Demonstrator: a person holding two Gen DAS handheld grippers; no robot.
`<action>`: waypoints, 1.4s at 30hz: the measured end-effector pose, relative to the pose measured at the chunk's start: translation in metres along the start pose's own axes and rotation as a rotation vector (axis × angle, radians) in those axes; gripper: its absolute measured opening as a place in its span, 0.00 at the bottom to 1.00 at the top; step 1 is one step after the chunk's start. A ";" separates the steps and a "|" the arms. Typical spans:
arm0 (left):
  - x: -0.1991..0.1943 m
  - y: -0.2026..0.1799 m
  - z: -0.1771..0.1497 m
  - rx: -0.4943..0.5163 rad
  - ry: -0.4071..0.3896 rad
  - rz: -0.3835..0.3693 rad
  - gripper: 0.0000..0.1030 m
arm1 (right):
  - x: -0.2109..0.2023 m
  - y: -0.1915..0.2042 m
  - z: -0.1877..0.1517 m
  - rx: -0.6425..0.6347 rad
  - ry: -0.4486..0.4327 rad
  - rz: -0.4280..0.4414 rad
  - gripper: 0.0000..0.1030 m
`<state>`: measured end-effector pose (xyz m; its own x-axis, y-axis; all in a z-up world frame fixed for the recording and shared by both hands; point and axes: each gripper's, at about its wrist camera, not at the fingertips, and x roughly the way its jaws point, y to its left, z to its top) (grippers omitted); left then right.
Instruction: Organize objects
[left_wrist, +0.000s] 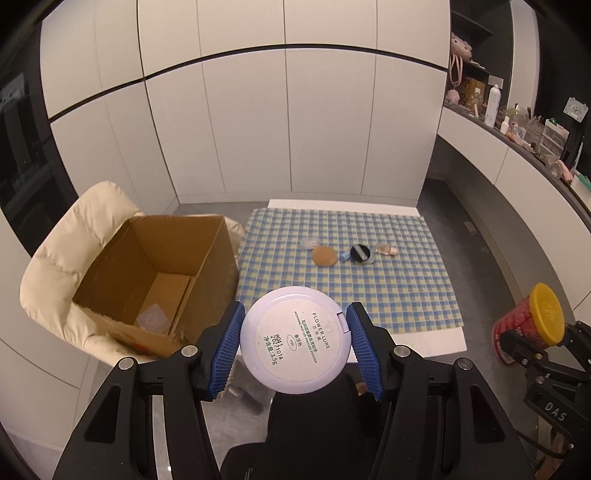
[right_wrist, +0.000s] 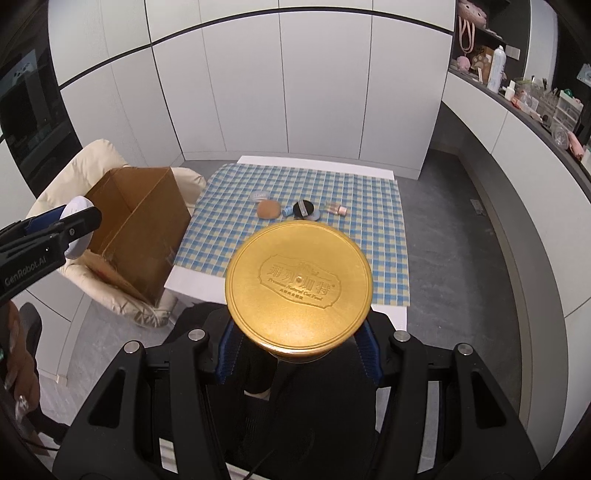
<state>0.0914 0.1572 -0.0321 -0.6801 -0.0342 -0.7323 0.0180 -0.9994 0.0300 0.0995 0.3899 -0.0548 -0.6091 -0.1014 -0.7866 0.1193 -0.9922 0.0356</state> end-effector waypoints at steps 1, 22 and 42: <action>0.000 0.001 -0.003 0.000 0.002 0.004 0.56 | 0.000 -0.001 -0.004 0.003 0.006 -0.004 0.55; 0.000 0.003 -0.023 0.022 0.049 -0.004 0.56 | -0.016 -0.019 -0.043 0.019 0.055 -0.011 0.55; 0.004 0.006 -0.030 0.013 0.079 -0.008 0.56 | -0.011 -0.021 -0.050 0.014 0.071 -0.011 0.55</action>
<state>0.1103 0.1503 -0.0553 -0.6199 -0.0268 -0.7843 0.0023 -0.9995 0.0323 0.1427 0.4152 -0.0780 -0.5528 -0.0851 -0.8290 0.1016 -0.9942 0.0343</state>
